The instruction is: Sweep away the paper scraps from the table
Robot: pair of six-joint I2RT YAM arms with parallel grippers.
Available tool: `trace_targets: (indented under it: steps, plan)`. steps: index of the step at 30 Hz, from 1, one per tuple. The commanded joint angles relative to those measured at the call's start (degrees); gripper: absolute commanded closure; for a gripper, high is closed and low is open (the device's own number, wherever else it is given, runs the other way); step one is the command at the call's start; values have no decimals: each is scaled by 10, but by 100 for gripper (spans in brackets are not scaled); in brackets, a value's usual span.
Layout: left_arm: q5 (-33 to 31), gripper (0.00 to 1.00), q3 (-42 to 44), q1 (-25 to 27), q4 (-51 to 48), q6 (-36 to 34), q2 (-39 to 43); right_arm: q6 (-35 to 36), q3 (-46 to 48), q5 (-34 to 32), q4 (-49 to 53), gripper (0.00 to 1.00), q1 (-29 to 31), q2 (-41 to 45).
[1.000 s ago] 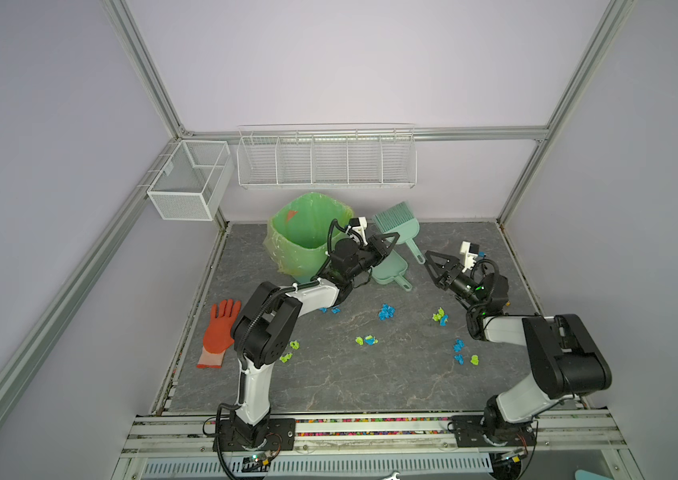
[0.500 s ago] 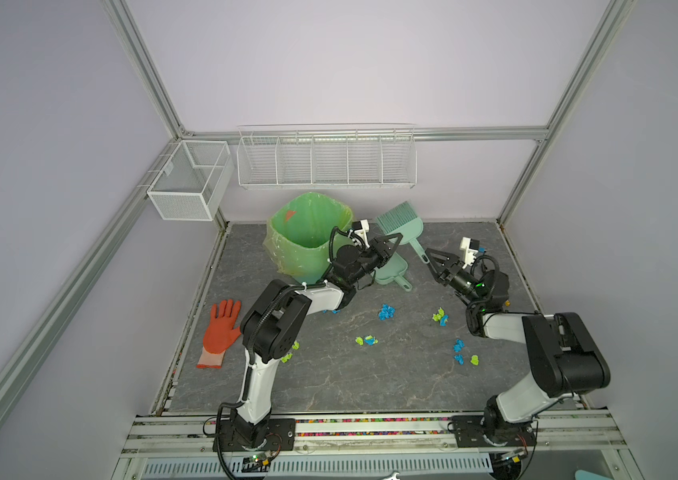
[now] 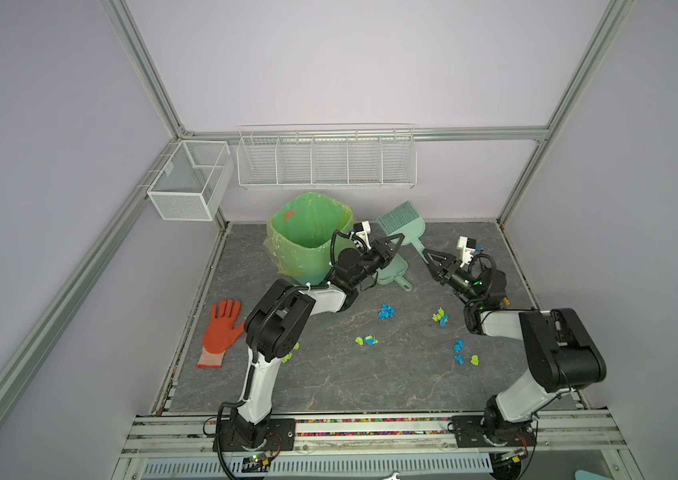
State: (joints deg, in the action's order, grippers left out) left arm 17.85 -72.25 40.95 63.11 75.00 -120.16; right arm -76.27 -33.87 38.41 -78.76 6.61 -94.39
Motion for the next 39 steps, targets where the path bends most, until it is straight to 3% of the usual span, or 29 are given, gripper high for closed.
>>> trace_targets:
  steps: [1, 11, 29, 35, 39]
  plan:
    - [-1, 100, -8, 5, 27, 11, -8, -9, -8, 7, -33, 55, 4, -5]
    - [-5, 100, -8, 7, 20, 22, -7, -7, -11, 7, -33, 66, 4, -12]
    - [-2, 100, 9, 7, 12, 17, -4, -10, -6, -8, -33, 70, 0, -3]
    - [-2, 100, 11, 8, 12, 16, -3, -12, -8, -6, -33, 79, 0, -4]
    - [-2, 100, 9, 8, 8, 14, -2, -16, -9, -1, -33, 77, 0, -4]
